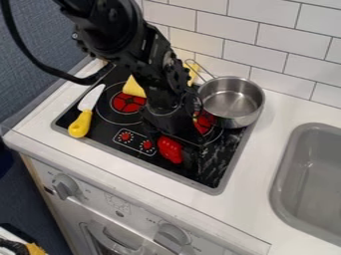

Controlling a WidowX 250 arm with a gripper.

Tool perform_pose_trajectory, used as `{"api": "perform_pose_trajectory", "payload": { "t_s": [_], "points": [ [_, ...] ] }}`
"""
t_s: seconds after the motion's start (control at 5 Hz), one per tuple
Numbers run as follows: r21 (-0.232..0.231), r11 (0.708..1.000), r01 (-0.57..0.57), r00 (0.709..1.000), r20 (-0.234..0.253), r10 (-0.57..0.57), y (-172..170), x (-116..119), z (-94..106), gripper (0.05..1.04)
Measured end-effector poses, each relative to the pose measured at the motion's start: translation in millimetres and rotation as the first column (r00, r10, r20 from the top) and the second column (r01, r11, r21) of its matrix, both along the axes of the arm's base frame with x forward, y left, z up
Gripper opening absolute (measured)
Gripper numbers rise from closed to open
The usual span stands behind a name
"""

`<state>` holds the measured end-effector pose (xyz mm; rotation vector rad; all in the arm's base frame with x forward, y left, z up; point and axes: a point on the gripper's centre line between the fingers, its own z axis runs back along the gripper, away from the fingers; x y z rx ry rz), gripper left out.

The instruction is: Moved the silver pot to the bottom of between two burners

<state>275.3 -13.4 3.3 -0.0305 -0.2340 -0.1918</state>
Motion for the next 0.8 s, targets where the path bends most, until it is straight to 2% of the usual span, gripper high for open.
{"api": "perform_pose_trajectory", "payload": {
  "t_s": [0.4,0.6,0.8],
  "points": [
    [-0.010,1.000,0.018,1.000,0.002,-0.018,-12,-3,12.6,0.999],
    [-0.026,0.999,0.041,0.996,0.081,-0.039,-25,-2,48.3,0.999],
    [-0.038,0.999,0.036,0.994,0.108,-0.032,-29,5,73.4,0.999]
  ]
}}
